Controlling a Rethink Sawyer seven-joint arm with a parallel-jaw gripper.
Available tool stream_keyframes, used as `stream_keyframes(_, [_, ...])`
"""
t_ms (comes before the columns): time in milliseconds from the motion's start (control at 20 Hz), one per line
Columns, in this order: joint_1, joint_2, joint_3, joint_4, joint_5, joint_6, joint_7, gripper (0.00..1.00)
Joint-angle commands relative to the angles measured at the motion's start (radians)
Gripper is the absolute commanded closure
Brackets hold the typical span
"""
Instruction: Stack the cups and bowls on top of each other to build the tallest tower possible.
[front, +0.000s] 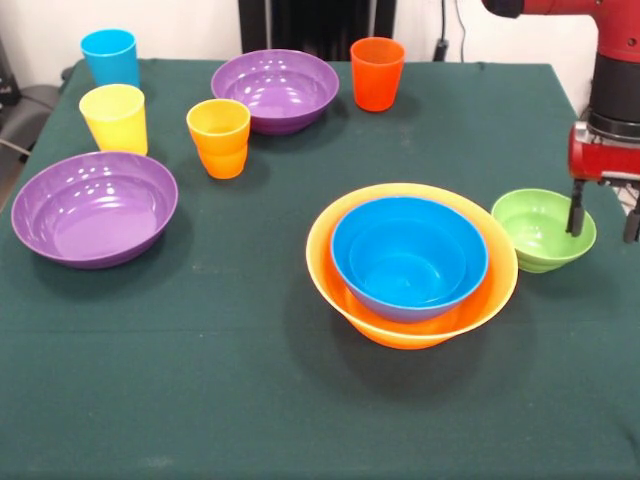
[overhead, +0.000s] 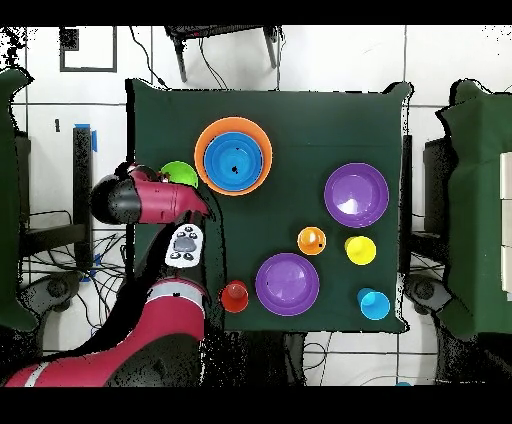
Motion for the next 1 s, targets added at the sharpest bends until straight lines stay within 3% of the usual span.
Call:
stream_keyframes(50, [0.032,0.047,0.062,-0.006,-0.04,-0.023,0.106,0.0])
stream_keyframes(400, [0.035,0.046,0.047,0.004,-0.039,-0.023,0.108,0.0])
stream_keyframes(650, [-0.012,0.029,0.109,0.045,-0.06,-0.052,0.088,0.0])
stream_keyframes(1000, [-0.045,0.009,0.116,0.087,-0.082,-0.072,0.077,0.0])
